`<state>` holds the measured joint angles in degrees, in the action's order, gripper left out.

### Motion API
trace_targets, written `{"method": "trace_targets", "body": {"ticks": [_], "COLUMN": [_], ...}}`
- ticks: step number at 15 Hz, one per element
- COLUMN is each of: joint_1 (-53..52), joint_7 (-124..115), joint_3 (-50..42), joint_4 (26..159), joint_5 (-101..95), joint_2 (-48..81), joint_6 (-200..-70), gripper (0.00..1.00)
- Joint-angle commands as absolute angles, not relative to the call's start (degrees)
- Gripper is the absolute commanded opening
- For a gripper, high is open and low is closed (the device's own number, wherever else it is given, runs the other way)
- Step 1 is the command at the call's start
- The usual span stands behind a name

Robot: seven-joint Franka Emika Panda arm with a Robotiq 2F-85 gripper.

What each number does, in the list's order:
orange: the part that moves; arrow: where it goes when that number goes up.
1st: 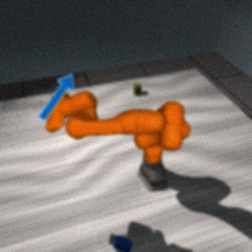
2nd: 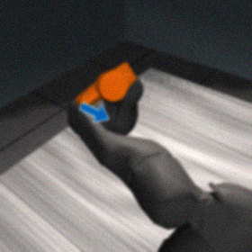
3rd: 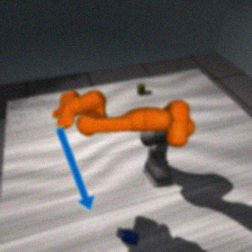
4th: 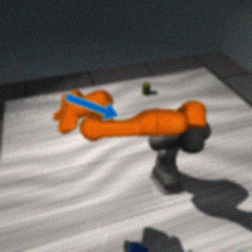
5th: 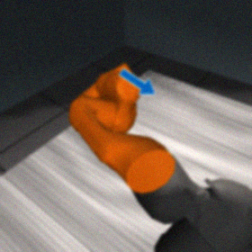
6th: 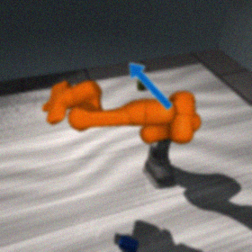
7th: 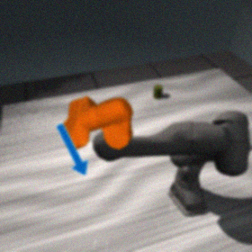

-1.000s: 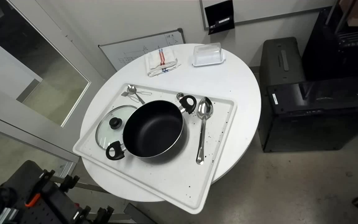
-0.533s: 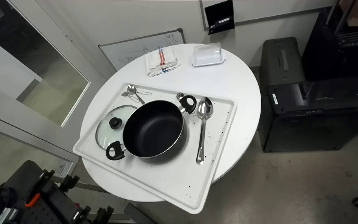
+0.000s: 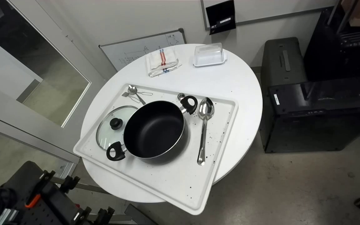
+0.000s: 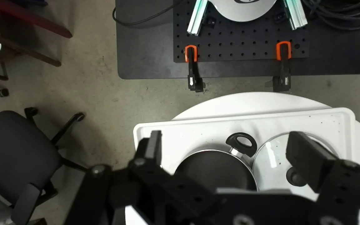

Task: Put the lid on the pot

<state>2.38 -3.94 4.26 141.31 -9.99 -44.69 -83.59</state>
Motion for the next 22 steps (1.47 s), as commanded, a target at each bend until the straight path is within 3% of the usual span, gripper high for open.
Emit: {"method": "trace_targets", "body": {"ticks": [1,10,22], "joint_1": [1.6,0.1,-8.9], "joint_7": [-7.0,-13.9,-24.7], "joint_3": [3.6,5.9,5.8], "joint_4": [142.5,144.6,136.3], "joint_5": [-9.0,-7.0,-10.6], "joint_2": [-38.2,-15.1,19.4], "joint_6": [-90.9,-118.8,-146.4], "gripper": [1.00,1.00,1.00]}}
